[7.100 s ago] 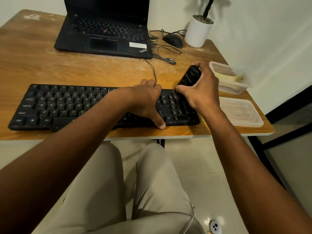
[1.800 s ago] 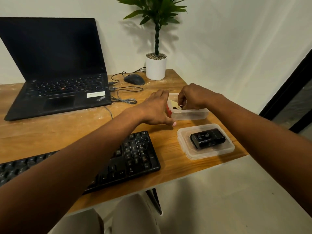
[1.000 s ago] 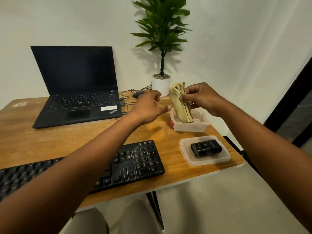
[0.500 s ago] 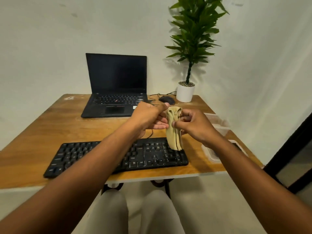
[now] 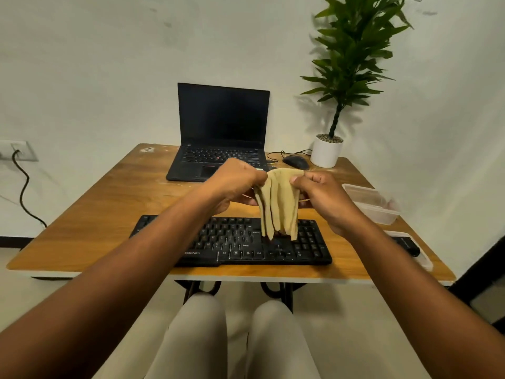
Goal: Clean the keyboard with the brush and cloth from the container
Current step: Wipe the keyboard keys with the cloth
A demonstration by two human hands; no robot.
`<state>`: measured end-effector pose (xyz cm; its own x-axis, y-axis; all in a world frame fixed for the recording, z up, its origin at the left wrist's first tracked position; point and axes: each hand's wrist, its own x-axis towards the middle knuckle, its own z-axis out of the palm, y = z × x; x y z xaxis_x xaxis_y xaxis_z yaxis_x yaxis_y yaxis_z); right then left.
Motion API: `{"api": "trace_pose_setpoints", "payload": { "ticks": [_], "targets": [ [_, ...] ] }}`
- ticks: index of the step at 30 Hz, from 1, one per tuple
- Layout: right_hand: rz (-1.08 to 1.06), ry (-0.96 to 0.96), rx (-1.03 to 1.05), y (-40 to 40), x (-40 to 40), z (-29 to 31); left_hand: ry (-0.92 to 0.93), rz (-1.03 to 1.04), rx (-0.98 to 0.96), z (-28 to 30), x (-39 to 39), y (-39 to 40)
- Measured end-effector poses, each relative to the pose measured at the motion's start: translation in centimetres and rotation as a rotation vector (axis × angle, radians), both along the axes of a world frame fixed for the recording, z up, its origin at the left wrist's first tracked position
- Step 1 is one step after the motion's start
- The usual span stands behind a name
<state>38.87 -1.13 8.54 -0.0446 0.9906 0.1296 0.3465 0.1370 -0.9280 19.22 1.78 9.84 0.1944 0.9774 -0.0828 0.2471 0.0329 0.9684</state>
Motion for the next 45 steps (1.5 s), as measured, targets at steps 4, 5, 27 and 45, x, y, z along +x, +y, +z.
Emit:
{"api": "trace_pose_setpoints", "payload": {
  "ticks": [4, 5, 27, 45],
  "targets": [
    [0.014, 0.235, -0.125, -0.2, -0.9, 0.1, -0.057, -0.056, -0.073, -0.1, -1.6, 0.2],
    [0.008, 0.308, -0.175, -0.1, -1.1, 0.0, -0.107, -0.066, -0.124, -0.3, -1.9, 0.3],
    [0.134, 0.893, -0.679, -2.2, -8.7, -5.8, -0.275, 0.065, -0.194, -4.9, -9.5, -1.4],
    [0.002, -0.025, 0.128, 4.3, -21.3, -6.5, 0.377, 0.324, 0.329, -10.3, -20.8, -1.0]
  ]
}}
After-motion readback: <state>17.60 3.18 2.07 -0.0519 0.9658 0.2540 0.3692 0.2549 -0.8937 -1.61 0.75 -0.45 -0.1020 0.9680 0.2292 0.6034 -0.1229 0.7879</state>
